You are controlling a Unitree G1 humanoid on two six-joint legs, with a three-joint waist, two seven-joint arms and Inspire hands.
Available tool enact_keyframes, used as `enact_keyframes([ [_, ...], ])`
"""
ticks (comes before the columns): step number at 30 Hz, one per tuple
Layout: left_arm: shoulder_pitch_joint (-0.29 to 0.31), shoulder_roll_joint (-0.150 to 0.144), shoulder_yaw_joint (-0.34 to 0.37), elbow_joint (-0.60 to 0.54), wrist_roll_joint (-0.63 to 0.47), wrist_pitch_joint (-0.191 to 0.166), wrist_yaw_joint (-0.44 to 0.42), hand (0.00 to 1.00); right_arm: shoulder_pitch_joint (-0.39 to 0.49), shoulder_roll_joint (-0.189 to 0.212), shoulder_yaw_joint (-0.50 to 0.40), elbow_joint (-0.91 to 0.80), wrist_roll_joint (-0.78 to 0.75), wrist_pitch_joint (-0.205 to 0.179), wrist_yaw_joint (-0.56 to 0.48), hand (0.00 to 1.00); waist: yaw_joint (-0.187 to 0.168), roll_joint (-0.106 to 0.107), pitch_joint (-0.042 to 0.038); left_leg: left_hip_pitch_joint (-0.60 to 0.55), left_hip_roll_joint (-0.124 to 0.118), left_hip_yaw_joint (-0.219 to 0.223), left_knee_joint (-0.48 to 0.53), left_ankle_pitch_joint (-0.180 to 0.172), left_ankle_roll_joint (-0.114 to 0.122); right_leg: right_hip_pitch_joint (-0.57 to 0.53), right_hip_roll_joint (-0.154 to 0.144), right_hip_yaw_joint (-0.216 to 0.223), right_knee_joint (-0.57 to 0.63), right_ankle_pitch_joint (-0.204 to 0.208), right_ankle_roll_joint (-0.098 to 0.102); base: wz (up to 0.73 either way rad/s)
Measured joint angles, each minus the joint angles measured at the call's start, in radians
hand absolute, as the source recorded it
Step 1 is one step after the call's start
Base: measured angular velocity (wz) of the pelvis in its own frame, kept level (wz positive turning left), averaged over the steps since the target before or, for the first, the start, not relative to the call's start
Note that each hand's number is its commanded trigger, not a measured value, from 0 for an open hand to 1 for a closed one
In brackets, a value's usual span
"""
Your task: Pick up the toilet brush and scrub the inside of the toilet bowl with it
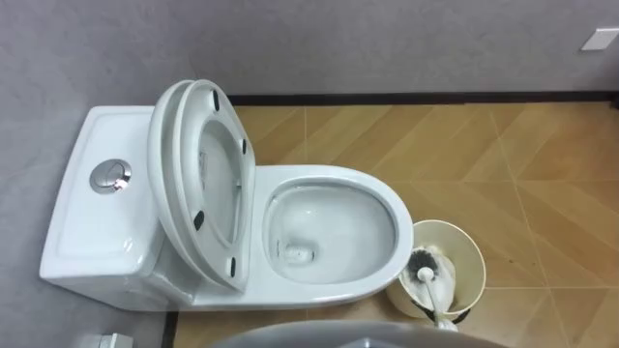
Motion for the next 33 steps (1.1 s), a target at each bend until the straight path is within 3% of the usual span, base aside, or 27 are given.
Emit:
enact_keyframes([
  [19,-0.008,0.001,0.003,0.001,-0.003,0.006,0.000,0.00,-0.017,-0.003,-0.010,0.035,0.085,0.001,-0.031,0.00,0.001,-0.004,0.0002,0.000,0.000,0.000,0.000,0.000,0.000,0.000,0.000,0.002,-0.003,0.000,0.000,0.00],
  [28,0.006,0.002,0.089,-0.014,0.008,0.006,0.005,0.00,-0.015,-0.004,-0.204,0.053,0.325,-0.003,-0.131,0.00,-0.022,-0.005,0.0006,0.003,-0.001,-0.001,-0.004,0.000,0.000,0.004,0.000,0.002,-0.002,0.000,0.000,0.00],
  [33,0.026,0.005,0.152,-0.045,0.008,-0.003,0.029,0.00,-0.016,-0.005,-0.299,0.062,0.458,-0.033,-0.190,0.00,-0.034,-0.020,0.0035,0.001,-0.001,0.001,-0.004,0.000,0.000,0.002,0.000,0.005,-0.004,0.000,0.000,0.00],
])
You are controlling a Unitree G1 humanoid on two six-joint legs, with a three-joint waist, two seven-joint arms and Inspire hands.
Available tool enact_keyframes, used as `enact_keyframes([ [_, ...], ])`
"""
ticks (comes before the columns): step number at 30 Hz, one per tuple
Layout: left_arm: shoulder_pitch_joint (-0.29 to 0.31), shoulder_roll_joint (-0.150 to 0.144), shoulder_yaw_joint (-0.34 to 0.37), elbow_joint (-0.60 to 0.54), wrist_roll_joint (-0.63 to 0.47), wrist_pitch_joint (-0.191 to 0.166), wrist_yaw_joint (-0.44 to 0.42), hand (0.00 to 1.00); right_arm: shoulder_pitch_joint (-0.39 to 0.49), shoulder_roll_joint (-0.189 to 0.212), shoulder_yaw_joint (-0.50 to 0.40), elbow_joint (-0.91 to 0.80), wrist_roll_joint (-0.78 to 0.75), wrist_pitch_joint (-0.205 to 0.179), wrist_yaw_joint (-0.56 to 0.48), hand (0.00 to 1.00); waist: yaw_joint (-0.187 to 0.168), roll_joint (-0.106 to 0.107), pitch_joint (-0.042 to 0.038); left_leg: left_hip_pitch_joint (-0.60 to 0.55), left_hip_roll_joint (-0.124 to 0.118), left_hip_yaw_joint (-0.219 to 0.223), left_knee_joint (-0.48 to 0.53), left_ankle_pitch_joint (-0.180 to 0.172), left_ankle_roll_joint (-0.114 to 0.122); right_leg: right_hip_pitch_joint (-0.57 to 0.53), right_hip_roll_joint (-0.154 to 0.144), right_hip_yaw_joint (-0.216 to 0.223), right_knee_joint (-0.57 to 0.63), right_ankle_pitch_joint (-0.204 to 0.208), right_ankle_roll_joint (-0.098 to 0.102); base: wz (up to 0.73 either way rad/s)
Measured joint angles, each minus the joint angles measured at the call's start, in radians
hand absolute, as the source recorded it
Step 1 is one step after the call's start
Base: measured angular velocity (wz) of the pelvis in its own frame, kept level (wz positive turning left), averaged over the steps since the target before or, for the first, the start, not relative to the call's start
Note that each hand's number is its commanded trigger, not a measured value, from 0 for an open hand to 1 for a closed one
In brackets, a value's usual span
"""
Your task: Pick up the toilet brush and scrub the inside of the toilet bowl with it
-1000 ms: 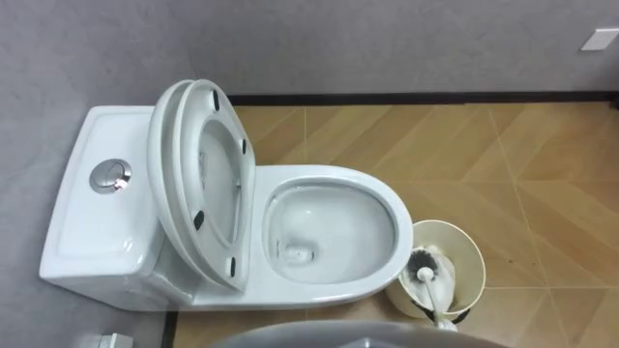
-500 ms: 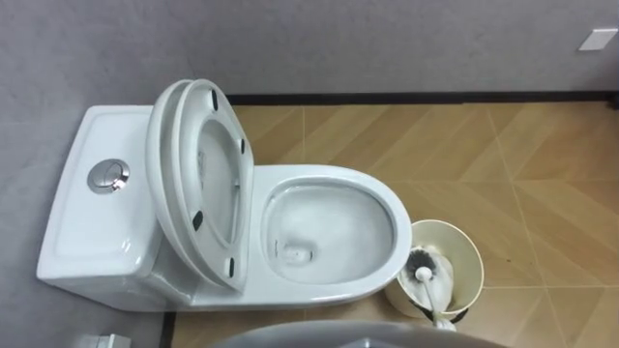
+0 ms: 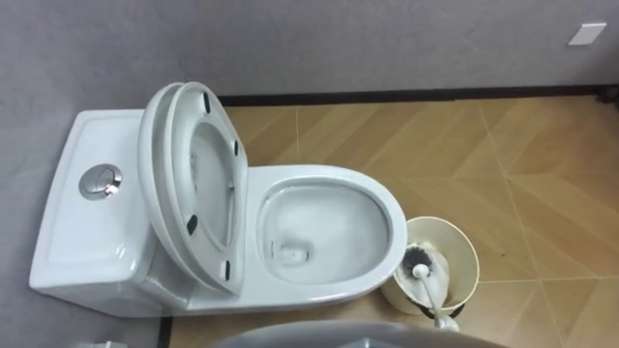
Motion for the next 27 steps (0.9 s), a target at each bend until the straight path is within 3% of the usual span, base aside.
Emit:
enact_keyframes([
  [6,0.001,0.006,0.049,-0.036,0.000,-0.014,0.020,0.00,-0.006,-0.019,-0.026,-0.059,0.109,-0.019,-0.044,0.00,0.009,-0.007,-0.0008,-0.043,0.003,0.001,0.004,0.000,0.000,-0.047,0.004,0.006,0.007,0.007,0.001,-0.02],
  [9,-0.006,0.023,0.049,-0.038,-0.001,-0.024,0.024,0.00,-0.028,-0.033,-0.026,-0.115,0.146,-0.047,-0.088,0.00,0.011,-0.007,-0.0022,-0.064,0.003,0.001,0.007,0.000,0.001,-0.069,0.005,0.007,0.008,0.014,-0.001,-0.04],
  [13,-0.032,0.035,0.045,-0.042,-0.004,-0.052,0.038,0.00,-0.083,-0.037,-0.013,-0.144,0.139,-0.085,-0.125,0.00,0.012,-0.004,-0.0064,-0.123,0.004,-0.002,0.037,0.000,0.001,-0.106,0.002,-0.009,0.008,0.024,-0.001,0.09],
  [15,-0.050,0.035,0.044,-0.042,-0.023,-0.063,0.046,0.00,-0.116,-0.037,-0.003,-0.147,0.121,-0.088,-0.131,0.00,0.014,-0.003,-0.0124,-0.151,0.006,-0.003,0.043,0.000,0.001,-0.130,0.002,-0.016,0.011,0.026,-0.001,0.11],
  [19,-0.094,0.035,0.032,-0.033,-0.073,-0.101,0.091,0.00,-0.155,-0.038,0.038,-0.147,0.065,-0.124,-0.177,0.00,0.034,0.002,-0.0091,-0.229,0.006,-0.023,0.083,0.000,0.001,-0.188,-0.001,-0.038,0.030,0.030,-0.002,0.12],
  [23,-0.144,0.034,-0.028,-0.023,-0.130,-0.151,0.137,0.00,-0.196,-0.049,0.094,-0.136,0.013,-0.156,-0.231,0.00,0.043,0.028,0.0028,-0.320,0.006,-0.054,0.118,0.000,0.001,-0.263,-0.006,-0.074,0.067,0.030,-0.002,0.18],
  [27,-0.180,0.034,-0.064,-0.021,-0.175,-0.175,0.155,0.00,-0.243,-0.052,0.143,-0.092,-0.011,-0.171,-0.234,0.00,0.048,0.041,0.0041,-0.399,0.005,-0.072,0.147,0.004,0.008,-0.338,-0.010,-0.090,0.100,0.030,-0.002,0.11],
])
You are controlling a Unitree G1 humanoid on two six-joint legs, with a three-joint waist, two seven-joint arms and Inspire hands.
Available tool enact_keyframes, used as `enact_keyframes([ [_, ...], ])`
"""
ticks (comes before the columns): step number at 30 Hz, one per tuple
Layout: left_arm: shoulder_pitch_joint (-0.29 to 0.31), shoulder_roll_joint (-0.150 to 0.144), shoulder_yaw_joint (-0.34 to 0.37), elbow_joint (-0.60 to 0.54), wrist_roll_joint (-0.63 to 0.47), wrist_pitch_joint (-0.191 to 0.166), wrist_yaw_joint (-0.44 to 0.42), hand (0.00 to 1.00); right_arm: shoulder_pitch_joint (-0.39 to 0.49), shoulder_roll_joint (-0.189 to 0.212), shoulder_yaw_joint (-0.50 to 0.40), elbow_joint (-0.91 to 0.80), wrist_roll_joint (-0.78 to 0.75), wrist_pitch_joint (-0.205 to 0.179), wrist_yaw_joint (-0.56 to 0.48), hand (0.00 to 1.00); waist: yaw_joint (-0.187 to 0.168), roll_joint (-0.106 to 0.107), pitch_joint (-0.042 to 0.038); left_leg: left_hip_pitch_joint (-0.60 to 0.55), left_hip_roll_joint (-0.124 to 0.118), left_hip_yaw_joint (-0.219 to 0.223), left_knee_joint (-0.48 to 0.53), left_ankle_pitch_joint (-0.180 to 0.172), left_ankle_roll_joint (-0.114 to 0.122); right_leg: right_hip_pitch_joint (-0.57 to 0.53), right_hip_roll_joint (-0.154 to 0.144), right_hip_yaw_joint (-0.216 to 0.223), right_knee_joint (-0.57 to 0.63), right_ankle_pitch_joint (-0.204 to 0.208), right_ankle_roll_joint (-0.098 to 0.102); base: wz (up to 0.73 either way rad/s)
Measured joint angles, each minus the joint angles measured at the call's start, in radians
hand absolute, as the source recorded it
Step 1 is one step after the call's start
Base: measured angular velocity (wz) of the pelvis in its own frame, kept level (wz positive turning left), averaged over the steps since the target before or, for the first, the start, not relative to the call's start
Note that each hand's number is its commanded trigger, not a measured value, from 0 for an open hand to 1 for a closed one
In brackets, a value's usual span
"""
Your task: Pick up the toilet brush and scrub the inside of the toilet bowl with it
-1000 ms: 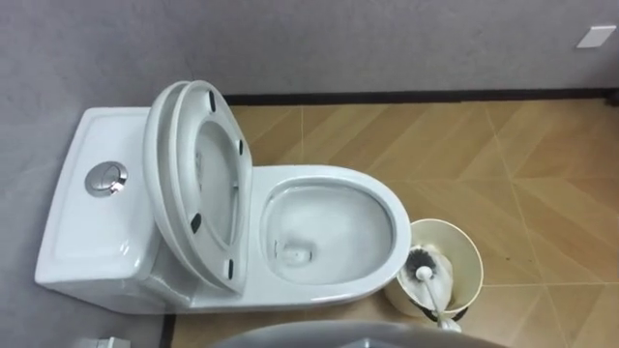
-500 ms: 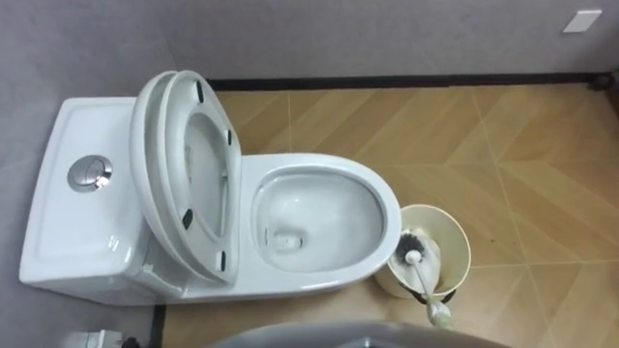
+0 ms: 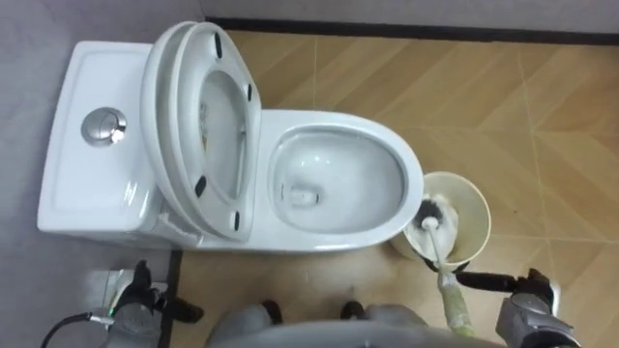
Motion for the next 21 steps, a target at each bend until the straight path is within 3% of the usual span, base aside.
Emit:
enact_keyframes([
  [7,-0.064,-0.002,-0.061,0.007,-0.044,-0.033,0.028,0.00,-0.104,-0.028,0.039,0.099,-0.016,-0.026,-0.020,0.00,0.022,0.015,0.0110,-0.138,-0.007,-0.010,0.053,0.012,0.019,-0.142,-0.019,-0.026,0.080,0.000,-0.001,0.07],
  [13,-0.128,0.000,-0.133,0.035,-0.100,-0.037,0.043,0.00,-0.163,-0.041,0.041,0.133,0.006,-0.025,-0.016,0.00,0.024,0.010,0.0183,-0.279,-0.020,-0.010,0.139,0.017,0.031,-0.294,-0.051,-0.040,0.196,-0.016,-0.003,0.01],
  [17,-0.180,0.003,-0.171,0.007,-0.103,-0.039,0.045,0.00,-0.200,-0.088,0.091,0.148,0.011,-0.019,-0.009,0.00,0.047,0.010,0.0298,-0.420,-0.026,-0.011,0.240,0.007,0.046,-0.439,-0.071,-0.033,0.308,-0.042,-0.004,0.06],
  [21,-0.201,0.007,-0.201,-0.041,-0.106,-0.039,0.059,0.00,-0.218,-0.131,0.141,0.151,0.034,-0.012,-0.009,0.00,0.069,0.012,0.0345,-0.530,-0.033,-0.015,0.314,0.000,0.052,-0.553,-0.087,-0.025,0.404,-0.061,-0.006,0.09],
])
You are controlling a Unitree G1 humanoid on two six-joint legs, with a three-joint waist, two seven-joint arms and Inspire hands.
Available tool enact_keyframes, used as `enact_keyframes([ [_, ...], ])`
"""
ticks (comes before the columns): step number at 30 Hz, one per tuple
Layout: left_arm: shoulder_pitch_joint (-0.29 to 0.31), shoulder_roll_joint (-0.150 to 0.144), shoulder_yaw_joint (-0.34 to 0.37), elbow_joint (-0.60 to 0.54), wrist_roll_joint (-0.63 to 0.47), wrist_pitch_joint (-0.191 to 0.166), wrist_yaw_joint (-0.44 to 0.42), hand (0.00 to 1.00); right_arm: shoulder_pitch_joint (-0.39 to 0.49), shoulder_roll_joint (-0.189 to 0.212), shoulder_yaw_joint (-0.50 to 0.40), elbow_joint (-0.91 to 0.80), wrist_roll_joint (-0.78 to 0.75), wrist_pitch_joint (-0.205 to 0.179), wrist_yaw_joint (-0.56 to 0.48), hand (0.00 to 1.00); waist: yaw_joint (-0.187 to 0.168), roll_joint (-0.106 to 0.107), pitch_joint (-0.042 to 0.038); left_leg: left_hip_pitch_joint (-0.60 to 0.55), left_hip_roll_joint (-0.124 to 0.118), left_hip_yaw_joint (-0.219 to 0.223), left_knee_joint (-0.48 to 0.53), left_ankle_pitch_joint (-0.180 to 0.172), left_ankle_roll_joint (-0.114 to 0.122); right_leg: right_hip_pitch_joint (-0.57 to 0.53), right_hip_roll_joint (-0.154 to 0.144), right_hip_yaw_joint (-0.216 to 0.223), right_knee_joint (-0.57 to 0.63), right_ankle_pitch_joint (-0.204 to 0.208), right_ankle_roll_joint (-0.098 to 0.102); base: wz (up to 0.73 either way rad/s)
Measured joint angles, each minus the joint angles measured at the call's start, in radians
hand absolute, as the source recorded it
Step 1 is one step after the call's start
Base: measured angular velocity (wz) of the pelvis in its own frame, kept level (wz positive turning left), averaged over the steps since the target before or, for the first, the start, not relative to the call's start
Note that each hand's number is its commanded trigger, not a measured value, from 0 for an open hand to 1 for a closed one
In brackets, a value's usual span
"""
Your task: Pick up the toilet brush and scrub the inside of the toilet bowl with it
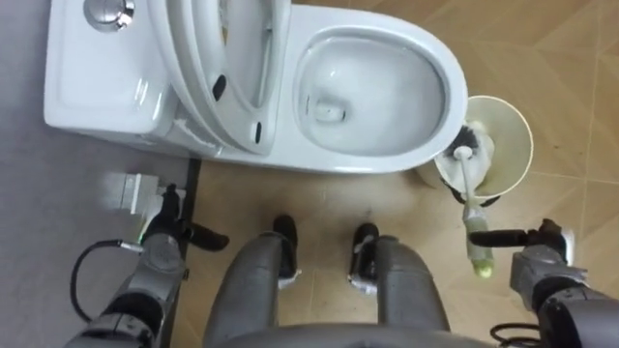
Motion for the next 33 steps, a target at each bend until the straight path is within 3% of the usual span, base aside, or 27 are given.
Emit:
enact_keyframes([
  [8,-0.024,0.034,-0.051,-0.085,-0.114,-0.003,0.032,0.00,-0.026,-0.031,0.058,0.003,0.023,-0.001,0.001,0.00,0.008,0.012,0.0030,-0.195,-0.005,-0.034,0.136,-0.007,-0.003,-0.177,-0.022,-0.025,0.140,-0.030,-0.018,0.12],
  [17,-0.083,0.039,-0.127,-0.163,-0.115,-0.004,0.058,0.00,-0.094,-0.071,0.134,0.024,0.030,-0.002,0.002,0.00,0.049,0.028,0.0063,-0.363,-0.007,-0.029,0.290,-0.047,-0.008,-0.354,-0.046,-0.004,0.314,-0.078,-0.036,0.01],
  [22,-0.101,0.043,-0.146,-0.197,-0.136,-0.017,0.083,0.00,-0.135,-0.084,0.170,0.023,0.038,-0.003,0.001,0.00,0.058,0.029,0.0068,-0.428,-0.008,-0.023,0.349,-0.062,-0.010,-0.426,-0.068,-0.001,0.389,-0.103,-0.049,0.07],
  [33,-0.094,0.053,-0.184,-0.243,-0.154,-0.028,0.105,0.00,-0.155,-0.104,0.211,-0.015,0.052,-0.023,0.000,0.00,0.059,0.029,0.0071,-0.494,-0.005,-0.028,0.405,-0.083,-0.019,-0.492,-0.068,0.001,0.449,-0.131,-0.060,0.01],
])
